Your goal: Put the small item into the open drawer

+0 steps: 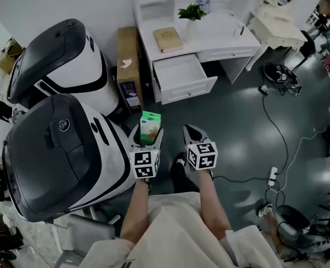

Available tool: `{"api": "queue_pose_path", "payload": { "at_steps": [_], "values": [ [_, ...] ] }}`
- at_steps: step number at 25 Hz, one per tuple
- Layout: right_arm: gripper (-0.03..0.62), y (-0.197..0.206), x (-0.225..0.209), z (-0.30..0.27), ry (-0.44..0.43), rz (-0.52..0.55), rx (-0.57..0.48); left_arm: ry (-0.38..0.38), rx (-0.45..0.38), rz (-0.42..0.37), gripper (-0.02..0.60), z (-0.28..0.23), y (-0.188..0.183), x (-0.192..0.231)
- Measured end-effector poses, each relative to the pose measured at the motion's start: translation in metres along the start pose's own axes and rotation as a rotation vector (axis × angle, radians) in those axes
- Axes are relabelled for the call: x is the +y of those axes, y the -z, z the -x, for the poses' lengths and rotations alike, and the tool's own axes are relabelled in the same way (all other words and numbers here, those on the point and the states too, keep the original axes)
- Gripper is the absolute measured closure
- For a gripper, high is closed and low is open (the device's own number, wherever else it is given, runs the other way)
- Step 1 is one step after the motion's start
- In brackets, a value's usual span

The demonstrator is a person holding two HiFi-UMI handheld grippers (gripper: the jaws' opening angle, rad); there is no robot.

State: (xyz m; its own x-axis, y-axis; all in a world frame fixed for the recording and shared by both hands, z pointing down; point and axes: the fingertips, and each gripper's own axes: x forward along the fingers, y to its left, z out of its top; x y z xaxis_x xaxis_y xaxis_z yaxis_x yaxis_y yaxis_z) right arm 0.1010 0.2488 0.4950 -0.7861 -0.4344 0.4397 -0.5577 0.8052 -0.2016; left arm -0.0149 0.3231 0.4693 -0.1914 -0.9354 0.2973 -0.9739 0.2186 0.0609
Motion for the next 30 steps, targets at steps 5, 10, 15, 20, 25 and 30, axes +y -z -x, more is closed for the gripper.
{"api": "queue_pose_path", "payload": {
  "at_steps": [5,10,15,20,25,30],
  "values": [
    [0.574,-0.025,-0.038,-0.034,-0.004,0.006,0.023,-0.016,0.010,0.015,0.222,-0.054,-0.019,0.003],
    [0.574,-0.046,-0.077,-0.065,-0.027,-0.009,0.036,-0.019,0.021,0.005,0.222,-0.104,-0.032,-0.004],
    [0.574,-0.057,-0.103,-0.100,-0.081,0.007,0.069,0.001,0.036,-0.045,0.222,-0.150,-0.040,-0.014],
    [0.574,-0.065,-0.122,-0.114,-0.102,0.039,0.062,0.031,0.034,-0.076,0.222,-0.184,-0.050,-0.031],
    [0.574,-0.071,-0.145,-0.117,-0.074,0.059,0.058,0.059,0.043,-0.068,0.222,-0.206,-0.051,-0.046],
    [0.574,-0.070,-0.164,-0.120,-0.046,0.054,0.066,0.076,0.043,-0.066,0.222,-0.226,-0.053,-0.051]
  ]
}}
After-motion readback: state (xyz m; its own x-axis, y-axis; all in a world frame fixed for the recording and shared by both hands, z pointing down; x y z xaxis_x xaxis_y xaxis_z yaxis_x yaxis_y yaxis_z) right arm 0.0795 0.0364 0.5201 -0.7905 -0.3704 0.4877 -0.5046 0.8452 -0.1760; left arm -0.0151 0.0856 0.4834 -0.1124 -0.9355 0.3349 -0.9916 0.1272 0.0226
